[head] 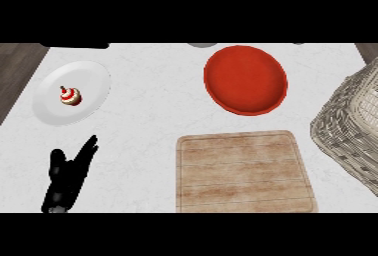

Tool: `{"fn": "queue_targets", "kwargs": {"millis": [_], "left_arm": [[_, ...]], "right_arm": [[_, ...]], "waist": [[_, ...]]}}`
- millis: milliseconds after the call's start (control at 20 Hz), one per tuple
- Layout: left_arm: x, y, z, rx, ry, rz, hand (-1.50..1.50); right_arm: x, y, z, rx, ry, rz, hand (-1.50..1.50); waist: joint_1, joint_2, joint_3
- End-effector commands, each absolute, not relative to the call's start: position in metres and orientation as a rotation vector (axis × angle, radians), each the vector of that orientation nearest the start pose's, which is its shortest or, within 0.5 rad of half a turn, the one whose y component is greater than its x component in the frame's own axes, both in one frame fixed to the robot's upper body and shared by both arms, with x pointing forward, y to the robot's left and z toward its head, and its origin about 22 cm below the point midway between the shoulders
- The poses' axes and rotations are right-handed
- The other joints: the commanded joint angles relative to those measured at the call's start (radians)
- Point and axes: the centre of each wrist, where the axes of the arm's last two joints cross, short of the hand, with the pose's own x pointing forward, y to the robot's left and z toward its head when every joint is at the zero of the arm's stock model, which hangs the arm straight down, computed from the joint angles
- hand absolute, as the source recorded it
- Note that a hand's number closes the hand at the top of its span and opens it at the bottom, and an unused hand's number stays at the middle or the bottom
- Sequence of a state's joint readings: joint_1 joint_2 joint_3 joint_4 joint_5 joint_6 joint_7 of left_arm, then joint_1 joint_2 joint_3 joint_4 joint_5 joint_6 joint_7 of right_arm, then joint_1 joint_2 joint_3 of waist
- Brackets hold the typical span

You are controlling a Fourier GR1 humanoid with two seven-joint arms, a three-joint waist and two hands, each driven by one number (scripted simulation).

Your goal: Pick the tomato from the cutting board and place it in the basket

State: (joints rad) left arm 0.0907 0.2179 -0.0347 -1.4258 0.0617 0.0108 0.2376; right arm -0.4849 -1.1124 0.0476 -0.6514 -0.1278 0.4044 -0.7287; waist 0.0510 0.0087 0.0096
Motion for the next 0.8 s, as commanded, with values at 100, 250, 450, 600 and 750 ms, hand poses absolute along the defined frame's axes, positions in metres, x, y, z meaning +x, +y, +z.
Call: {"fn": "queue_targets", "kwargs": {"millis": [100, 250, 450, 600, 750], "left_arm": [[0.214, 0.278, -0.05, 0.131, -1.031, -0.064, 0.0], [0.215, 0.286, -0.049, 0.127, -1.024, -0.063, 0.0], [0.213, 0.301, -0.042, 0.139, -1.055, -0.072, 0.0], [0.213, 0.288, -0.04, 0.118, -1.045, -0.076, 0.0], [0.219, 0.278, -0.042, 0.111, -1.048, -0.067, 0.0]], "right_arm": [[0.292, -0.557, 0.188, -0.448, -1.794, 0.738, -1.5], [0.291, -0.562, 0.184, -0.416, -1.825, 0.664, -1.5], [0.275, -0.582, 0.198, -0.41, -1.818, 0.519, -1.5], [0.268, -0.591, 0.216, -0.396, -1.787, 0.431, -1.5], [0.257, -0.6, 0.224, -0.46, -1.763, 0.377, -1.5]], "waist": [[-0.007, 0.005, -0.007], [-0.009, 0.006, -0.006], [0.0, 0.011, -0.005], [0.006, 0.011, -0.004], [0.007, 0.018, -0.002]]}}
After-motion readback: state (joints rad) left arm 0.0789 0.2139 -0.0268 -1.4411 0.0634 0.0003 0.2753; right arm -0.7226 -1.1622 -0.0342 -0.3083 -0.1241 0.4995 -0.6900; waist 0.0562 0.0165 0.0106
